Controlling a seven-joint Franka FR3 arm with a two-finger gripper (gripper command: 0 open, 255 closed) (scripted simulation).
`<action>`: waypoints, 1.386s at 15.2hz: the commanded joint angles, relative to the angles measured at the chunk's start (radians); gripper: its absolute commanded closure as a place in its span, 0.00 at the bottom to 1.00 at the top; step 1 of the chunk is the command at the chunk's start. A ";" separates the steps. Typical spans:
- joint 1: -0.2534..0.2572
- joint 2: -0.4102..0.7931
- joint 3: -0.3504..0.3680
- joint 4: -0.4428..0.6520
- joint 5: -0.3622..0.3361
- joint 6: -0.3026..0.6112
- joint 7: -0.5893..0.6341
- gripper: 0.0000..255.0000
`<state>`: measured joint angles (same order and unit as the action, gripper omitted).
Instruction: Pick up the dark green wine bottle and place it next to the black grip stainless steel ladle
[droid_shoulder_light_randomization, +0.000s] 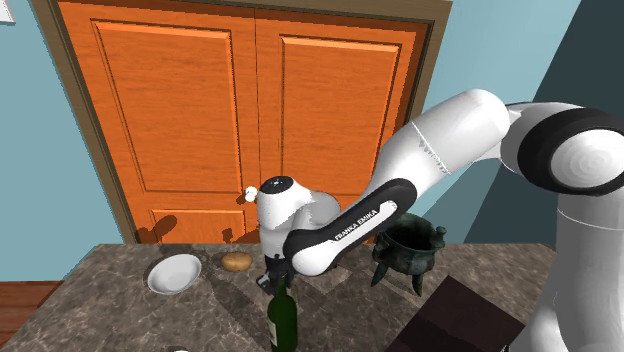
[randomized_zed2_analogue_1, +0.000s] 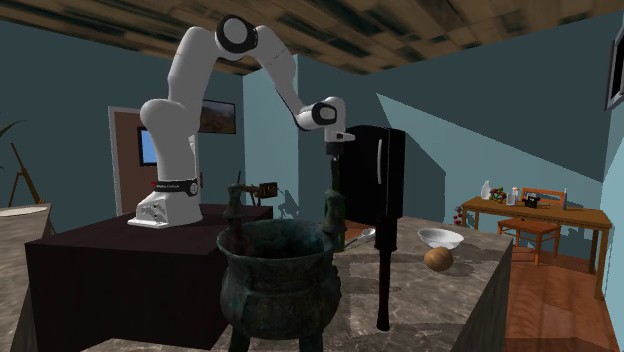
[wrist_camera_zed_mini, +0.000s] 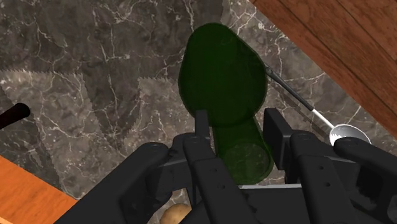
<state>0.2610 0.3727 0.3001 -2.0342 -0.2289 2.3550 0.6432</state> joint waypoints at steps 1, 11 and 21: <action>0.002 0.019 -0.005 -0.001 -0.010 0.020 0.005 1.00; 0.010 0.059 -0.017 -0.003 -0.030 0.060 0.020 1.00; -0.001 -0.012 0.005 0.008 0.007 -0.018 -0.004 0.00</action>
<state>0.2636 0.3875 0.2981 -2.0192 -0.2335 2.3561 0.6455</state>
